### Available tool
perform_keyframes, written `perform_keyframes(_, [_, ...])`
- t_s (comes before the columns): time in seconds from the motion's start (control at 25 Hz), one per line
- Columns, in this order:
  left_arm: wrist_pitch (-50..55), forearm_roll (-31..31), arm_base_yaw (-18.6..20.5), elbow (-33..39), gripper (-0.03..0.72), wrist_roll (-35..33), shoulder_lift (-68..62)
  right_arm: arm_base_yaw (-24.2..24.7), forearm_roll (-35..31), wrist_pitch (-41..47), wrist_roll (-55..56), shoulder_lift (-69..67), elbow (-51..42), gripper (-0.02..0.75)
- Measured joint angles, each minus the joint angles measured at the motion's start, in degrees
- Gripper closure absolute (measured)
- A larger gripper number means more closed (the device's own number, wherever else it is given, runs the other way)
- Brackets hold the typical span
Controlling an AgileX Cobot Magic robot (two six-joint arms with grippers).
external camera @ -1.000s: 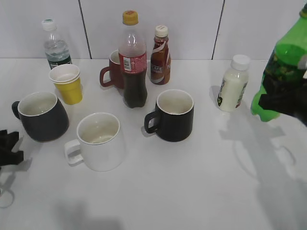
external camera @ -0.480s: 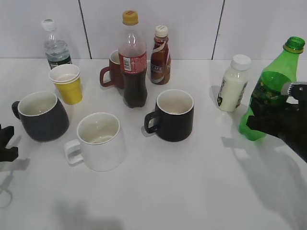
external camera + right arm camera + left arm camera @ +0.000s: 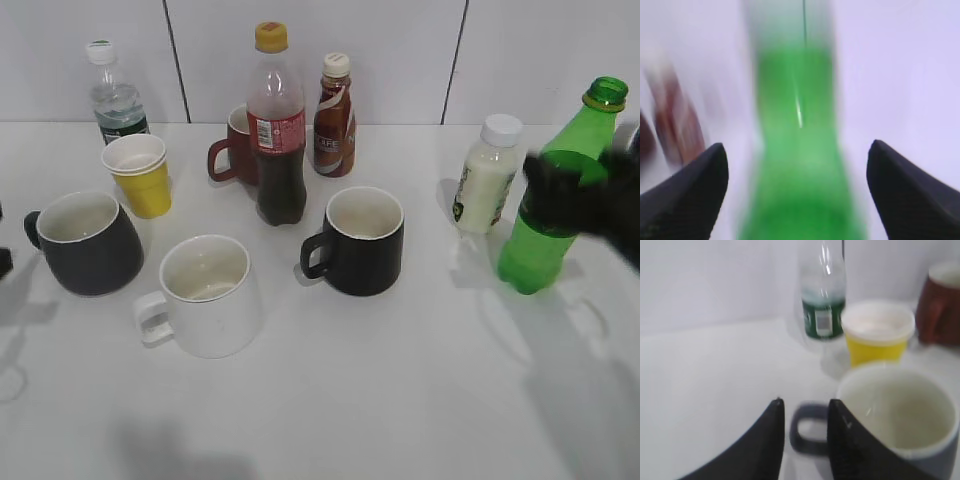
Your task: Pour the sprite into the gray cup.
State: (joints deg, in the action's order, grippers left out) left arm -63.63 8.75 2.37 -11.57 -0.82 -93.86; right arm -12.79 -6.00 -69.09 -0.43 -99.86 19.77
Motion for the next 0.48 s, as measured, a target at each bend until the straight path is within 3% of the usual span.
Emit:
perform_keyframes(0.16, [22.6,-2.4,0.0,-5.1,0.449,3.3,14.9,0.0,1.7,10.9,-3.7,15.3,5.4,0.088])
perform_keyframes(0.36, [57.0,-4.4,0.0,-14.4,0.448,6.0,36.6,0.0,2.4,40.4,-5.6,35.4,12.7,0.106])
perform_keyframes(0.48, [72.4,-5.3,0.0,-18.8,0.43,6.4,47.8,0.0,2.4,56.0,-5.8,46.0,14.9,0.126])
